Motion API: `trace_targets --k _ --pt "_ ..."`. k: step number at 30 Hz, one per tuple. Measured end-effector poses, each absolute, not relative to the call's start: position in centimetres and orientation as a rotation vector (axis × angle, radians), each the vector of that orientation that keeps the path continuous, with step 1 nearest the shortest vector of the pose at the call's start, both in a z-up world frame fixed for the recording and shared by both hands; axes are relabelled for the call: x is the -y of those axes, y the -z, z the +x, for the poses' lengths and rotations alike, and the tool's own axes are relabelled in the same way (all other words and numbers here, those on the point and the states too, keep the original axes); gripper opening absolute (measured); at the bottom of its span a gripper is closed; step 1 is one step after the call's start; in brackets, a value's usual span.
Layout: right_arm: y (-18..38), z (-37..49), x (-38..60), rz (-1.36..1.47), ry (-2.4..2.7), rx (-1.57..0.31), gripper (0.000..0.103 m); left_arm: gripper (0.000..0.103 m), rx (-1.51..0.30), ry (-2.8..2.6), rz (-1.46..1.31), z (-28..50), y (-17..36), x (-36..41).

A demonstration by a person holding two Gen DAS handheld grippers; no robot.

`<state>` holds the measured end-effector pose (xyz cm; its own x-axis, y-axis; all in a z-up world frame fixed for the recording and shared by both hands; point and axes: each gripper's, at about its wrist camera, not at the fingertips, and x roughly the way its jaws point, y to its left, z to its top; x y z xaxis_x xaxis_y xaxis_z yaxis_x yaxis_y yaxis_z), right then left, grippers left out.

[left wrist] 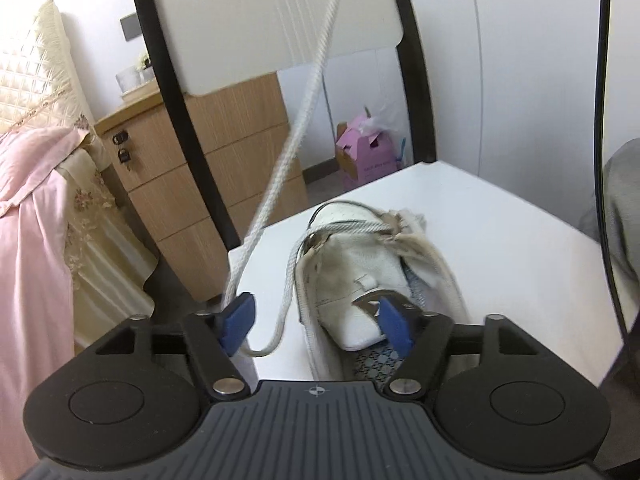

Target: Lace up shoes with both hands

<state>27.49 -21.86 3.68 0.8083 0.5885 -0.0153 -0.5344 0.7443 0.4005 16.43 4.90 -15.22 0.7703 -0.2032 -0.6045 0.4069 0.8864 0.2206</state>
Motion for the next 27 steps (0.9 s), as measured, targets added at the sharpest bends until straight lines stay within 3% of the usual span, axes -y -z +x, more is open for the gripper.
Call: trace_targets --k 10,18,27 --pt "-0.2 25.6 27.5 0.467 -0.486 -0.114 0.002 0.083 -0.588 0.306 0.325 13.3 13.9 -4.9" --pt "5.6 24.4 31.3 0.518 -0.432 -0.173 0.003 0.083 -0.578 0.286 0.293 9.6 12.8 -3.9" --pt "12.1 21.1 25.3 0.607 -0.684 -0.356 0.003 0.083 -0.413 0.332 0.085 9.6 9.8 -3.3"
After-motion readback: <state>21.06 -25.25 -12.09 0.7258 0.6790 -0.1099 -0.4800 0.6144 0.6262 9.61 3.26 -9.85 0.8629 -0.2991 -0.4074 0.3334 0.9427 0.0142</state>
